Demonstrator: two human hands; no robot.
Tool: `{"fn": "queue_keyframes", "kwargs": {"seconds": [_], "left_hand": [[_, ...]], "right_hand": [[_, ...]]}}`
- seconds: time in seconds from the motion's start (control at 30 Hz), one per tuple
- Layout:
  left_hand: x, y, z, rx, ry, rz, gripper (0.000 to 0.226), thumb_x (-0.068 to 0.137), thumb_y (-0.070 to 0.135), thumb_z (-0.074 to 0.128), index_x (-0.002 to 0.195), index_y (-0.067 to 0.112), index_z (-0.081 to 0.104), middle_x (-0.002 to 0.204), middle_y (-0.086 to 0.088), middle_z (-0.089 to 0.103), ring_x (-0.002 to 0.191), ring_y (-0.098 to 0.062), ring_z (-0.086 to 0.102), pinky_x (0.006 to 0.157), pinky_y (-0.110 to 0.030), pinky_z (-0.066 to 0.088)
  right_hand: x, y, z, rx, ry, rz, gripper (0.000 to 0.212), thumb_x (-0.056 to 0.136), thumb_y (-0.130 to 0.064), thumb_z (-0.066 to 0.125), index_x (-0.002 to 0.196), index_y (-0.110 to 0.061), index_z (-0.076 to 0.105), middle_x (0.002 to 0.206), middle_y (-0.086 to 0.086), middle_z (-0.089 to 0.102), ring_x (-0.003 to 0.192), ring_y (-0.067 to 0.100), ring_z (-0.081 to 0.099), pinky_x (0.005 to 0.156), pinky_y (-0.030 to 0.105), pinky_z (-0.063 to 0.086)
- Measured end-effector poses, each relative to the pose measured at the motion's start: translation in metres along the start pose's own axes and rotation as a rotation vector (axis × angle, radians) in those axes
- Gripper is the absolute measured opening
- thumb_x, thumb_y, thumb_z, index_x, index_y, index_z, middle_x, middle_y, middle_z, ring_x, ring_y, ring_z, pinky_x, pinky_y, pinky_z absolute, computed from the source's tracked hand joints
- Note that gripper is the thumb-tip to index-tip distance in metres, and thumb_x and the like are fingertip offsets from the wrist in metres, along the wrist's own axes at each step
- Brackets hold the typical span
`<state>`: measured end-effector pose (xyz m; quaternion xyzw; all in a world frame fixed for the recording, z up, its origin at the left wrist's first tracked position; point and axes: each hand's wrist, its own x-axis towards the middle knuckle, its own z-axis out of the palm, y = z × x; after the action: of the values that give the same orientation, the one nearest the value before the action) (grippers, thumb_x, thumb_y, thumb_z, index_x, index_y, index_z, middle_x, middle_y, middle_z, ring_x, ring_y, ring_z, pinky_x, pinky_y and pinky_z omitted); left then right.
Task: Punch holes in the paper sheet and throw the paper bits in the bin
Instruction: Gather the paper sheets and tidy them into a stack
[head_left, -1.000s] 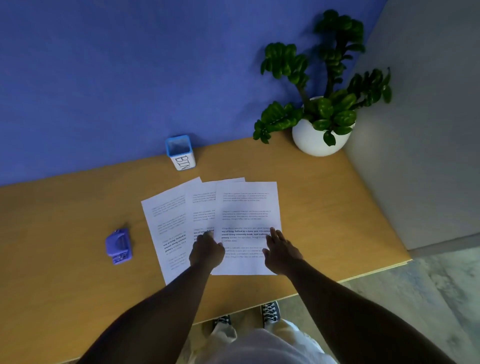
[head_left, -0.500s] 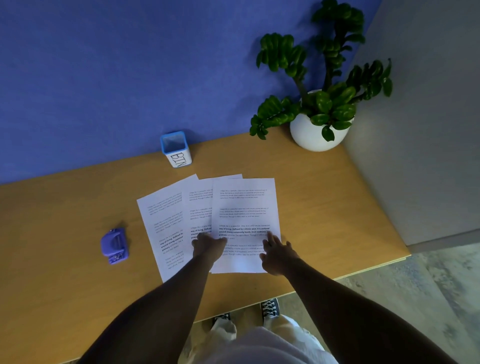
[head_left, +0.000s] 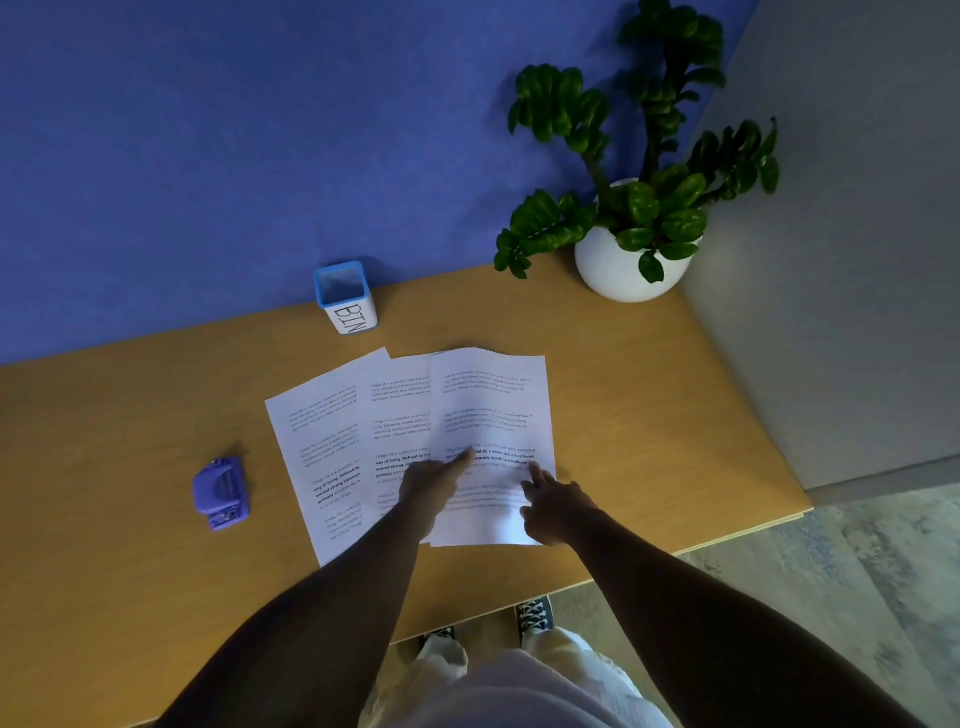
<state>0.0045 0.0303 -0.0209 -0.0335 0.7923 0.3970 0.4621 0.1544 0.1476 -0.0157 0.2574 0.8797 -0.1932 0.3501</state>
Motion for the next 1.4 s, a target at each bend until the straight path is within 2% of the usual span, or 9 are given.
{"fn": "queue_keyframes", "kwargs": {"seconds": [0.1, 0.17, 0.27, 0.37, 0.67, 0.83, 1.07, 1.27, 1.4], "left_hand": [[-0.002, 0.0, 0.005, 0.021, -0.022, -0.02, 0.05, 0.076, 0.057, 0.076, 0.086, 0.009, 0.065, 0.082, -0.008, 0.066, 0.078, -0.02, 0.061, 0.07, -0.032, 0.046], [-0.002, -0.003, 0.009, 0.248, 0.098, 0.007, 0.064, 0.074, 0.06, 0.075, 0.107, 0.008, 0.061, 0.106, -0.011, 0.065, 0.099, -0.025, 0.061, 0.082, -0.036, 0.051], [-0.008, -0.006, 0.013, 0.616, 0.313, 0.052, 0.095, 0.068, 0.068, 0.075, 0.137, 0.014, 0.037, 0.142, -0.014, 0.037, 0.131, -0.033, 0.037, 0.102, -0.049, 0.043], [-0.011, -0.008, 0.014, 0.704, 0.367, 0.012, 0.111, 0.064, 0.069, 0.077, 0.142, 0.011, 0.025, 0.148, -0.016, 0.029, 0.135, -0.034, 0.032, 0.108, -0.051, 0.04], [-0.008, -0.021, 0.015, 0.657, 0.374, 0.045, 0.111, 0.061, 0.052, 0.089, 0.137, 0.002, 0.024, 0.138, -0.02, 0.035, 0.127, -0.031, 0.04, 0.104, -0.04, 0.046], [-0.005, -0.02, 0.013, 0.488, 0.264, 0.096, 0.08, 0.069, 0.036, 0.088, 0.127, 0.006, 0.042, 0.122, -0.014, 0.061, 0.114, -0.034, 0.06, 0.097, -0.045, 0.053], [-0.002, -0.024, 0.003, 0.319, 0.203, 0.244, 0.041, 0.101, 0.033, 0.048, 0.136, 0.014, 0.055, 0.135, -0.009, 0.062, 0.124, -0.032, 0.057, 0.104, -0.039, 0.043], [0.005, -0.017, -0.017, -0.018, 0.072, 0.133, 0.029, 0.098, 0.032, 0.058, 0.116, 0.011, 0.067, 0.085, 0.0, 0.067, 0.063, -0.013, 0.053, 0.055, -0.024, 0.041], [0.008, -0.015, -0.033, -0.088, -0.025, 0.074, 0.035, 0.098, 0.038, 0.058, 0.117, 0.011, 0.067, 0.085, -0.003, 0.062, 0.059, -0.013, 0.039, 0.054, -0.025, 0.03]], "right_hand": [[0.001, -0.001, 0.0, 0.003, 0.001, 0.005, 0.058, 0.1, -0.031, 0.035, 0.151, -0.008, 0.021, 0.163, 0.011, -0.005, 0.149, 0.028, 0.014, 0.117, 0.051, 0.023], [0.001, -0.001, 0.0, 0.007, -0.003, 0.01, 0.058, 0.1, -0.03, 0.035, 0.152, -0.008, 0.02, 0.163, 0.011, -0.006, 0.148, 0.029, 0.015, 0.117, 0.05, 0.025], [0.002, -0.001, 0.0, 0.004, -0.006, 0.009, 0.059, 0.099, -0.029, 0.035, 0.152, -0.009, 0.018, 0.163, 0.011, -0.007, 0.148, 0.029, 0.016, 0.117, 0.049, 0.026], [0.001, -0.001, -0.001, 0.003, -0.009, 0.009, 0.06, 0.098, -0.027, 0.037, 0.152, -0.01, 0.019, 0.163, 0.01, -0.007, 0.147, 0.03, 0.019, 0.117, 0.047, 0.028], [-0.003, -0.001, -0.004, -0.018, -0.008, -0.009, 0.057, 0.098, -0.028, 0.039, 0.15, -0.009, 0.025, 0.163, 0.012, -0.004, 0.146, 0.031, 0.022, 0.114, 0.048, 0.031], [0.0, 0.001, -0.005, -0.021, 0.002, -0.012, 0.058, 0.098, -0.03, 0.038, 0.152, -0.013, 0.024, 0.164, 0.009, 0.001, 0.144, 0.03, 0.027, 0.114, 0.046, 0.033], [0.005, 0.011, -0.017, 0.366, 0.23, 0.189, 0.047, 0.091, -0.036, 0.047, 0.137, -0.031, 0.049, 0.138, 0.006, 0.056, 0.119, 0.029, 0.057, 0.095, 0.035, 0.047], [0.014, 0.014, -0.031, 0.778, 0.392, 0.379, 0.055, 0.08, -0.042, 0.066, 0.124, -0.012, 0.055, 0.122, 0.007, 0.062, 0.107, 0.027, 0.06, 0.079, 0.032, 0.05], [0.022, 0.013, -0.038, 1.035, 0.334, 0.43, 0.054, 0.077, -0.044, 0.075, 0.114, -0.007, 0.061, 0.111, 0.009, 0.066, 0.091, 0.026, 0.062, 0.068, 0.03, 0.047]]}}
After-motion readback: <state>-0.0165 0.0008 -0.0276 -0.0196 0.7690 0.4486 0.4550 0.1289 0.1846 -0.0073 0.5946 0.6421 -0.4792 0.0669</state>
